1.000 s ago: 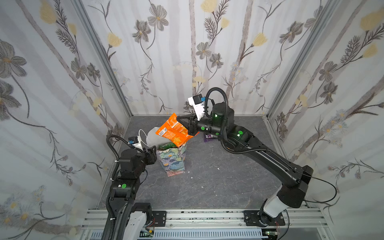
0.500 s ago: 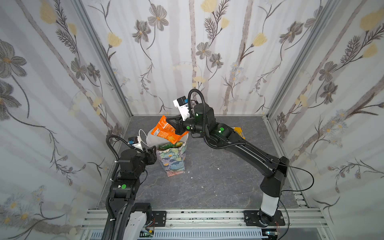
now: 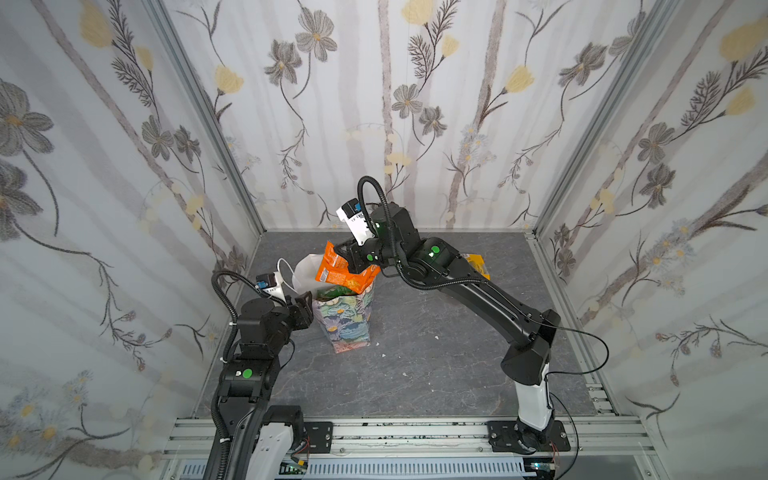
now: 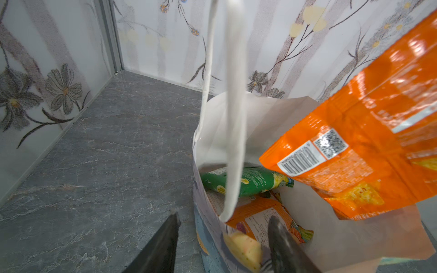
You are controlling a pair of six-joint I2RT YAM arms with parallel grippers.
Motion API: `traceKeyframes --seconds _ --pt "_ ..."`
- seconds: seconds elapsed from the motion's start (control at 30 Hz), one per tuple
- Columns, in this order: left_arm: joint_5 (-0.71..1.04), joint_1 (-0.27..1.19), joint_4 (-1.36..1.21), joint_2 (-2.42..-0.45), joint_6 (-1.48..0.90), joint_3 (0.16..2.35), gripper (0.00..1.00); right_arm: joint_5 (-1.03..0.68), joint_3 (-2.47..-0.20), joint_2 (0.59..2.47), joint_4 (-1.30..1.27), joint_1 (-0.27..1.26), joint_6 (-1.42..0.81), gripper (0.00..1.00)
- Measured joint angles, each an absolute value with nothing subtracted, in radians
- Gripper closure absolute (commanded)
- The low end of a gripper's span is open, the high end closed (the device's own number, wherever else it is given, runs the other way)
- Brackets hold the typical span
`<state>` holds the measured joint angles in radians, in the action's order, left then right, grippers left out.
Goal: Place the snacks into the paper bag
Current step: 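Lower the orange packet into the white bag and open the right gripper, then move the right gripper back over the yellow fruit-candy packet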
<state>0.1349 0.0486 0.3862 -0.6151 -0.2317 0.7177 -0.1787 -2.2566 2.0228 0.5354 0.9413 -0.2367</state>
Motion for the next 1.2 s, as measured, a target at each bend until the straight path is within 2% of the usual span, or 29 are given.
traceKeyframes --seconds 0.23,0.6,0.7,0.83,1.03,1.2 --pt "0.132 0.049 0.386 -0.616 -0.232 0.718 0.41 -0.095 -2.346 2.082 0.64 0.947 -0.216 0.66" --pt "0.119 0.049 0.386 -0.615 -0.232 0.718 0.41 0.04 -2.303 1.921 0.63 1.008 -0.177 0.63" --pt "0.116 0.049 0.386 -0.615 -0.232 0.718 0.41 0.106 -2.138 1.809 0.591 1.006 -0.173 0.63" --pt "0.112 0.049 0.393 -0.615 -0.232 0.724 0.41 0.162 -1.785 1.597 0.471 1.005 -0.174 0.61" --pt "0.119 0.049 0.434 -0.582 -0.248 0.795 0.36 0.202 -1.464 1.361 0.276 0.974 -0.199 0.59" --pt "0.128 0.05 0.439 -0.514 -0.293 0.791 0.35 0.173 -1.142 1.18 0.146 0.876 -0.3 0.56"
